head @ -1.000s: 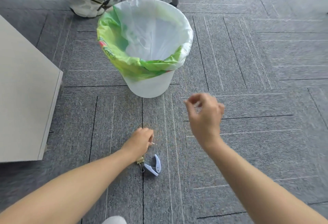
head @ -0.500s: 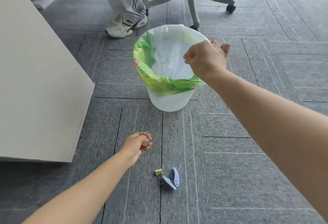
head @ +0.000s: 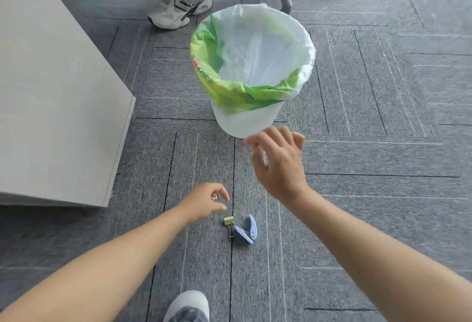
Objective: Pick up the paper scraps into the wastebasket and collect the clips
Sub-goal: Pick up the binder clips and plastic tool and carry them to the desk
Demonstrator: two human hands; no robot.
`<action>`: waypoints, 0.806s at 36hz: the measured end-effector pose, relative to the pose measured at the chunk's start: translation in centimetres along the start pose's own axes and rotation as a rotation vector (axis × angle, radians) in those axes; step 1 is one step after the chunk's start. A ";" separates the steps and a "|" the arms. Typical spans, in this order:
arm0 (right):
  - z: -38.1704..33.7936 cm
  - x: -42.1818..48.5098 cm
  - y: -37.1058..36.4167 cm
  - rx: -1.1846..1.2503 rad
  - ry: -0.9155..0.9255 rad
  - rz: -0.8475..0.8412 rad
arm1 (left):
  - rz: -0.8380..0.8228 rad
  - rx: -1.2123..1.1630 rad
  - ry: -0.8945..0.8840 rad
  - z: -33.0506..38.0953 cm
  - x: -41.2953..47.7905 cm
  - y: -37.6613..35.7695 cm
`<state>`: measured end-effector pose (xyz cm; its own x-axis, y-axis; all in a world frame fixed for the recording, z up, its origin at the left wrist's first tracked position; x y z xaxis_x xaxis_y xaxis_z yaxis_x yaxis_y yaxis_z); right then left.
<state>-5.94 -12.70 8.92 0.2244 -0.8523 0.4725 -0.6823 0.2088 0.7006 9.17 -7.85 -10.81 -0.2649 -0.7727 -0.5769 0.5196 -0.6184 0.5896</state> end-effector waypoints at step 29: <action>7.2 -17.4 -12.6 0.039 -0.598 -0.814 | 0.009 0.139 0.089 -3.2 -0.2 -1.8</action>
<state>-6.21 -3.95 -11.98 0.2531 -0.8317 -0.4943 -0.5020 -0.5496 0.6677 10.91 -6.15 -13.54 -0.1847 -0.7664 -0.6152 0.4026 -0.6300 0.6640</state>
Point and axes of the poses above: each hand's wrist, its own x-axis towards the middle knuckle, its own y-axis out of the back of the hand, z = x × y, the point moved 10 cm from there along x, towards the middle knuckle, and after that the axes turned 8 degrees about x, right-handed, at the moved point
